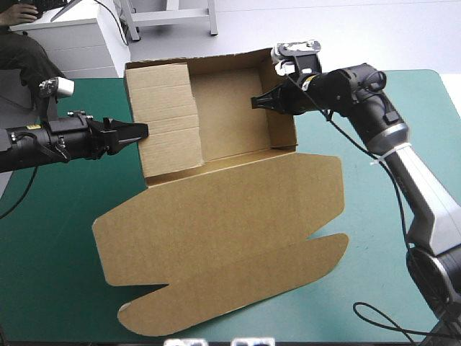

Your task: Fold the box

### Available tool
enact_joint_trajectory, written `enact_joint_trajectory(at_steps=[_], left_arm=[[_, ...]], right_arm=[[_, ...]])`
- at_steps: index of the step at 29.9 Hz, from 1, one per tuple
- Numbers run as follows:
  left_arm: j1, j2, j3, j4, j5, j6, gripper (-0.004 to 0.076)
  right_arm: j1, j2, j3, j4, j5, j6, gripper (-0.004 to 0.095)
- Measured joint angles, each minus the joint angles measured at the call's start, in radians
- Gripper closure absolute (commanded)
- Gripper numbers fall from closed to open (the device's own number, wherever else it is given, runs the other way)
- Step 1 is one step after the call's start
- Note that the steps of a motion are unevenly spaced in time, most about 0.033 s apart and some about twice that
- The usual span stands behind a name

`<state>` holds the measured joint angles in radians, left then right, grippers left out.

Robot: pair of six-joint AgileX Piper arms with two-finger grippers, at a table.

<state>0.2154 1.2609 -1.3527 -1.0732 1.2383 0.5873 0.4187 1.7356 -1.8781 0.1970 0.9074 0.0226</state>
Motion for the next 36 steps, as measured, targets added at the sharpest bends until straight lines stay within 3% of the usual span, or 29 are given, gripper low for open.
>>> enact_joint_trajectory(at_steps=[5, 15, 22, 26, 30, 36], left_arm=[[0.000, 0.000, 0.000, 0.062, -0.002, -0.008, 0.0290], [0.000, 0.000, -0.001, 0.327, 0.009, -0.173, 0.0292], [-0.001, -0.001, -0.002, 0.379, -0.057, -0.219, 0.0314], [-0.001, -0.001, -0.002, 0.378, -0.077, -0.220, 0.0437], [-0.001, 0.000, -0.002, 0.396, -0.090, -0.235, 0.0713], [-0.026, 0.007, 0.002, 0.465, -0.121, -0.246, 0.0731]], right_arm=[[0.061, 0.029, 0.000, -0.055, -0.029, 0.050, 0.0907], [0.123, 0.063, -0.078, -0.100, -0.009, 0.057, 0.0907], [0.145, 0.062, -0.140, -0.093, 0.037, 0.060, 0.0908], [0.145, 0.062, -0.140, -0.092, 0.070, 0.069, 0.0908], [0.145, 0.062, -0.141, -0.103, 0.085, 0.074, 0.0907], [0.151, 0.062, -0.151, -0.122, 0.139, 0.094, 0.0908]])
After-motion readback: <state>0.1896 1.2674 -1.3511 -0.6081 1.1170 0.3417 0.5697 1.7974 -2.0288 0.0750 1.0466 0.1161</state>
